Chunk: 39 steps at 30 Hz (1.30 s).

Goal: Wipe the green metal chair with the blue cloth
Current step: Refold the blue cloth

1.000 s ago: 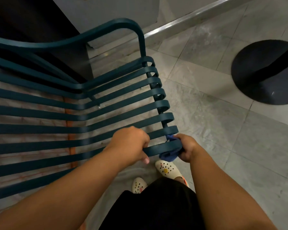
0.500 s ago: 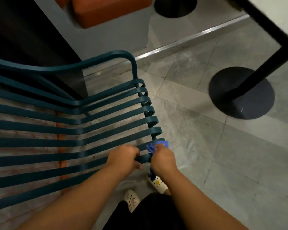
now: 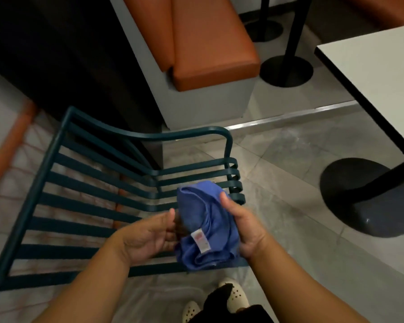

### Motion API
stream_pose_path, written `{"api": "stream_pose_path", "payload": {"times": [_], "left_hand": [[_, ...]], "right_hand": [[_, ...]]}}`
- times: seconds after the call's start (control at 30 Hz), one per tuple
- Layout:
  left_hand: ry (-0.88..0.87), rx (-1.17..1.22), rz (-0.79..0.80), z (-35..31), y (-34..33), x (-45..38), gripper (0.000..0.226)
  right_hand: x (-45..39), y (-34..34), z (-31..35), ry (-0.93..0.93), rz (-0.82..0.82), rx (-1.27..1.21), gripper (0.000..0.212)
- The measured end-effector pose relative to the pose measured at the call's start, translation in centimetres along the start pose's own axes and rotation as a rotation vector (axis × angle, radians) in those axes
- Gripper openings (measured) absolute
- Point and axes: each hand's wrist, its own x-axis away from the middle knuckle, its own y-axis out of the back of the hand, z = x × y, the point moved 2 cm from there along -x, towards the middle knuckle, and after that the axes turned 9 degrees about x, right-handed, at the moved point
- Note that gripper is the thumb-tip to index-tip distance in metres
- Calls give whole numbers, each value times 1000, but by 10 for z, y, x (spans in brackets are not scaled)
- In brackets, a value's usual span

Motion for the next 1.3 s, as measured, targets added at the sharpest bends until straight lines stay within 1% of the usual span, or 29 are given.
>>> {"api": "stream_pose_path", "payload": {"times": [0.07,0.1,0.13,0.17,0.23,0.3,0.37,0.43,0.47,0.5,0.57,0.6,0.63,0.7,0.77,0.8,0.87,0.93,0.97,1.03,1.1,1.13,1.2,1.3], "left_hand": [[-133,55,-55,-10,-13,11,66],[-206,53,-106,-16,-22,16,55],[-279,27,-160,-21,-31,22,43],[-356,-6,-210,-27,-39,27,35],[-509,-94,-277,-39,-53,41,27],[-655,-216,-324,-53,-67,58,19],[-763,-343,-353,-64,-80,73,19],[-843,-467,-393,-73,-94,85,26],[-878,-499,-405,-77,-100,90,29],[-912,-507,-410,-81,-106,95,29],[-959,-502,-398,-87,-116,104,29],[-977,-502,-385,-89,-119,109,29],[-993,-505,-368,-91,-122,114,28],[-1024,-493,-327,-93,-128,124,24],[-1040,-414,-265,-92,-137,133,18],[-1037,-361,-228,-91,-143,137,14],[-1013,-299,-168,-84,-157,143,9],[-990,-297,-162,-74,-171,149,8],[-978,-285,-172,-69,-176,152,11],[-919,-223,-131,-55,-180,156,28],[-779,-159,40,-39,-183,162,52],[-706,-146,128,-32,-184,165,59],[-594,-166,207,-15,-186,167,58],[-492,-201,160,8,-193,157,56]], "right_hand": [[-3,-18,7,45,7,130,52],[-3,-27,10,71,-12,208,43],[-1,-34,15,96,-45,285,38],[0,-41,20,120,-75,362,41],[4,-54,30,180,-109,538,54],[11,-68,41,241,-98,711,64],[19,-83,50,282,-71,821,72],[26,-99,57,334,-75,873,78],[28,-105,60,374,-99,891,75],[30,-111,64,422,-135,909,66],[36,-121,75,495,-196,931,39],[40,-123,81,507,-201,934,29],[45,-125,87,503,-183,927,24],[55,-127,95,447,-90,853,26],[68,-127,96,315,33,731,39],[76,-128,94,241,97,710,44],[91,-129,85,171,162,740,40],[106,-133,73,189,138,731,34],[114,-135,67,214,122,697,36],[129,-138,58,253,123,599,44],[149,-138,52,272,131,517,47],[158,-136,51,278,114,480,47],[178,-131,50,287,61,445,45],[205,-123,50,317,-4,536,44]]}}
